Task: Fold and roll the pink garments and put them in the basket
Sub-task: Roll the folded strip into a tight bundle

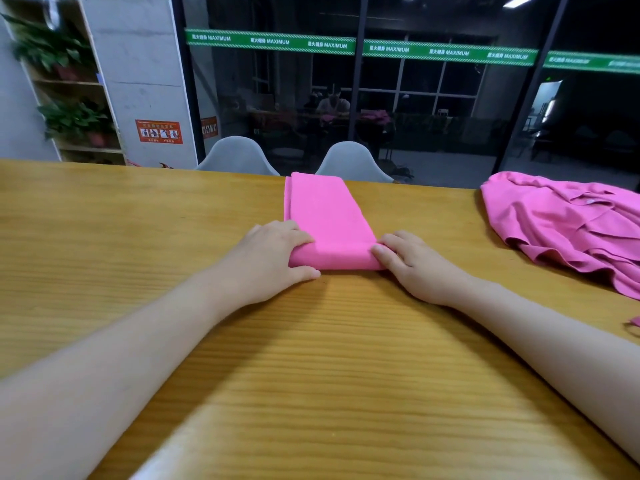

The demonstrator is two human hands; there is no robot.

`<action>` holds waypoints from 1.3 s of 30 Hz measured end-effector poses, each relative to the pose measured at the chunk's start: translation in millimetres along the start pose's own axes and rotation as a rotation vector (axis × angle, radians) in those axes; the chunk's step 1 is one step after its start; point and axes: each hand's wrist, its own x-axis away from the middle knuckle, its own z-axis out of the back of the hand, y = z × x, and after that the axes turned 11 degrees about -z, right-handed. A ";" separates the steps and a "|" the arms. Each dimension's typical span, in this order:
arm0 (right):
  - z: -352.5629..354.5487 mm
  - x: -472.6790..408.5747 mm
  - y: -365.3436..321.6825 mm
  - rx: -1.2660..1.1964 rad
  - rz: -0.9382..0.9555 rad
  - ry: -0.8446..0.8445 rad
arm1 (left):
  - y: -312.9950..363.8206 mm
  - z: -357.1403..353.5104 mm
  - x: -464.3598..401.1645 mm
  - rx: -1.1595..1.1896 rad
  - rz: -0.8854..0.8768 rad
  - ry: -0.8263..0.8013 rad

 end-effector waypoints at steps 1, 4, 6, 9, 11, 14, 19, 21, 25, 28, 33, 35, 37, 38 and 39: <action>-1.2 -1.6 -1.0 0.005 -0.031 -0.014 | -1.3 -1.3 -1.6 0.008 0.002 -0.013; -0.4 -4.1 -4.1 0.075 -0.089 -0.003 | -2.8 -0.8 -5.7 0.026 -0.011 -0.052; 3.1 -2.9 -7.0 0.112 -0.112 0.007 | -2.7 -0.2 -6.2 0.077 -0.008 -0.084; 4.9 7.9 -4.9 0.123 -0.099 0.003 | -1.4 -1.2 -3.6 0.133 -0.028 -0.129; 5.1 21.1 0.3 0.152 0.011 0.071 | -0.1 -1.6 -1.2 0.145 -0.039 -0.148; 12.0 30.7 7.6 0.262 0.225 0.203 | 1.3 0.5 -0.1 0.163 -0.025 -0.151; 8.3 17.8 6.9 0.234 0.234 0.195 | 2.6 -0.3 0.8 0.078 -0.024 -0.081; 3.9 10.3 7.8 0.187 0.186 0.154 | 2.6 1.3 3.2 0.052 -0.034 0.003; 0.7 -2.0 6.2 0.113 0.095 0.057 | -3.4 2.1 4.4 0.077 -0.042 0.025; -1.0 -6.1 0.3 0.082 0.043 0.033 | -7.7 -5.9 -2.3 0.120 -0.016 0.018; 4.3 -4.0 -6.7 0.147 0.035 0.042 | -7.4 -8.4 -10.0 0.259 0.029 0.012; 9.3 2.6 -10.9 0.177 0.041 0.025 | -2.9 -5.2 -6.4 0.320 0.025 -0.021; 10.5 14.3 -11.5 0.202 0.071 0.026 | 1.5 -4.1 -0.3 0.328 -0.012 -0.041; 10.3 21.5 -10.4 0.220 0.093 0.041 | 2.3 -4.2 2.4 0.310 -0.034 -0.038; 10.2 28.8 -9.5 0.241 0.123 0.070 | 2.6 -4.6 4.4 0.288 -0.045 -0.032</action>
